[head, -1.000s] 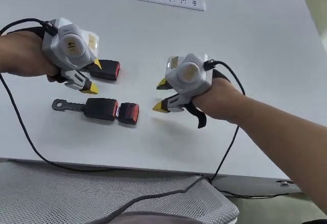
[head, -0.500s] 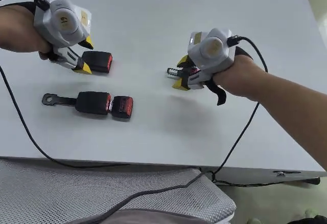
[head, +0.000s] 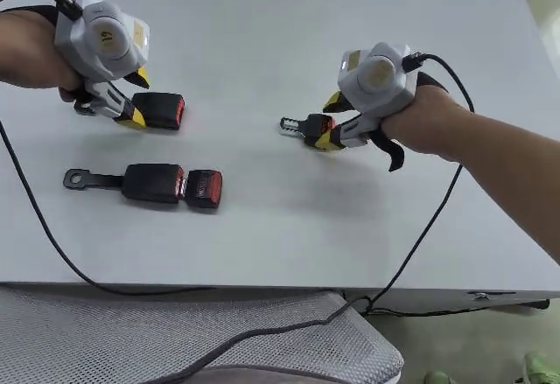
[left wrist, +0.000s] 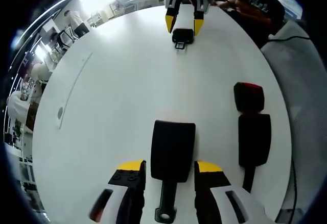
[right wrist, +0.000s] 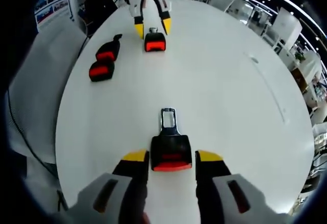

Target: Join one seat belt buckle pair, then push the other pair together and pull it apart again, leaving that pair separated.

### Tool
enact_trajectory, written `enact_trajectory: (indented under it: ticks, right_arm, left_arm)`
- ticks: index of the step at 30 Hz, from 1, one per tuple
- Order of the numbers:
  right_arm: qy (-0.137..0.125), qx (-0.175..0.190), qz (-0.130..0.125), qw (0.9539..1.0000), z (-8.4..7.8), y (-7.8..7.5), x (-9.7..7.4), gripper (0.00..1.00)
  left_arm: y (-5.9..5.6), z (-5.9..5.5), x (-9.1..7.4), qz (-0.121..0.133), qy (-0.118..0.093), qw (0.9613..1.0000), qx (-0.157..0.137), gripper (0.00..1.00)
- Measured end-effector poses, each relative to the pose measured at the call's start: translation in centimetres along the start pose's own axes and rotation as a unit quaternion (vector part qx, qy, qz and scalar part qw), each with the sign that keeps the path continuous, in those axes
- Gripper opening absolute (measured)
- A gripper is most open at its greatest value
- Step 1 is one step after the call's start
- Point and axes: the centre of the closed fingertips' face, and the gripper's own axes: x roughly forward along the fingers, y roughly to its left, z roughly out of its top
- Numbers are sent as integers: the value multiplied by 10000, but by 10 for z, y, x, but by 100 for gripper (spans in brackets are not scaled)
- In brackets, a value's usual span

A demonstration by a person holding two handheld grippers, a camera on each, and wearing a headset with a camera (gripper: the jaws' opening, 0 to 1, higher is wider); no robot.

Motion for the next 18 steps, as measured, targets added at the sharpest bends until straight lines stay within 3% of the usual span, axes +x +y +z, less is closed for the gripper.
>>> enact_trajectory:
  ticks: [8,18]
  right_arm:
    - [48,-99,224,9997,-1,4,5,35]
    - [67,-254,412,9988,-1,8,4,35]
  left_arm:
    - [0,-4,3,-3,10,9999,-104,32]
    - [-2,-5,9,32,155,9997,188,32]
